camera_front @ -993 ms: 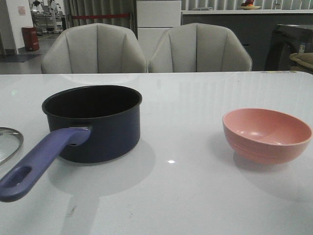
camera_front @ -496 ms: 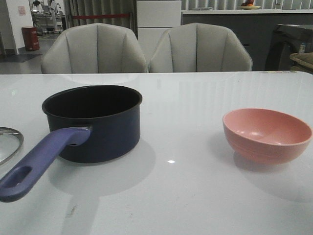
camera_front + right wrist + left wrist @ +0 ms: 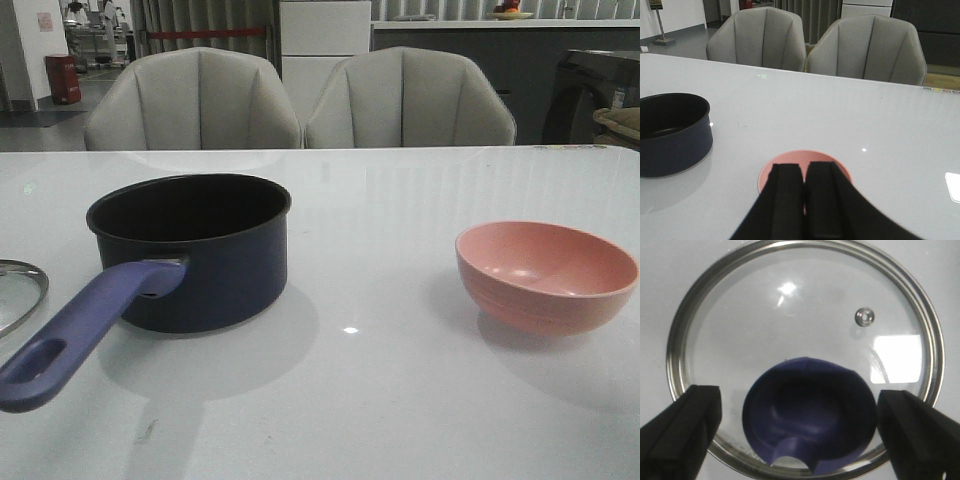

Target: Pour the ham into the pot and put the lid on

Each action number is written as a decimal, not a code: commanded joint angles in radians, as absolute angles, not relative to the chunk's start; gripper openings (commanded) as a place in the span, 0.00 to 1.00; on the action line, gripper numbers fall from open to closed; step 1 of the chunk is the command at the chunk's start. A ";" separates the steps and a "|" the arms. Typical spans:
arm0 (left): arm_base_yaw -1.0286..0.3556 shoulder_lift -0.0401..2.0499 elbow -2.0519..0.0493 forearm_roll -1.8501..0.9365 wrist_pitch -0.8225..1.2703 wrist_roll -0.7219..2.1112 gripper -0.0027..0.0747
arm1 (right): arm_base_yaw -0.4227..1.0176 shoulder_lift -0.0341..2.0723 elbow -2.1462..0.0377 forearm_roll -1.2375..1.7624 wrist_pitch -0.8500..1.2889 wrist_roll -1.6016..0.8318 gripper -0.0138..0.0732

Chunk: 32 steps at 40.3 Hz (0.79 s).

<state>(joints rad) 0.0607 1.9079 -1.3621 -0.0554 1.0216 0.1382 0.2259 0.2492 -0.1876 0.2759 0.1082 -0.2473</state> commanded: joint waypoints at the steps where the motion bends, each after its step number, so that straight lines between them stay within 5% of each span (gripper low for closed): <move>1: 0.062 1.878 -1.389 -0.068 1.026 0.137 0.87 | 0.227 0.257 -0.213 0.280 0.037 -0.254 0.33; 24: 0.062 1.953 -1.389 -0.068 1.046 0.138 0.86 | 0.227 0.257 -0.213 0.280 0.038 -0.254 0.33; 32: 0.062 1.955 -1.389 -0.069 1.044 0.138 0.57 | 0.227 0.257 -0.213 0.280 0.038 -0.254 0.33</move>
<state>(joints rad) 0.0607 1.9715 -1.3818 -0.0595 1.0493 0.1402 0.2259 0.2492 -0.1876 0.2759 0.1099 -0.2473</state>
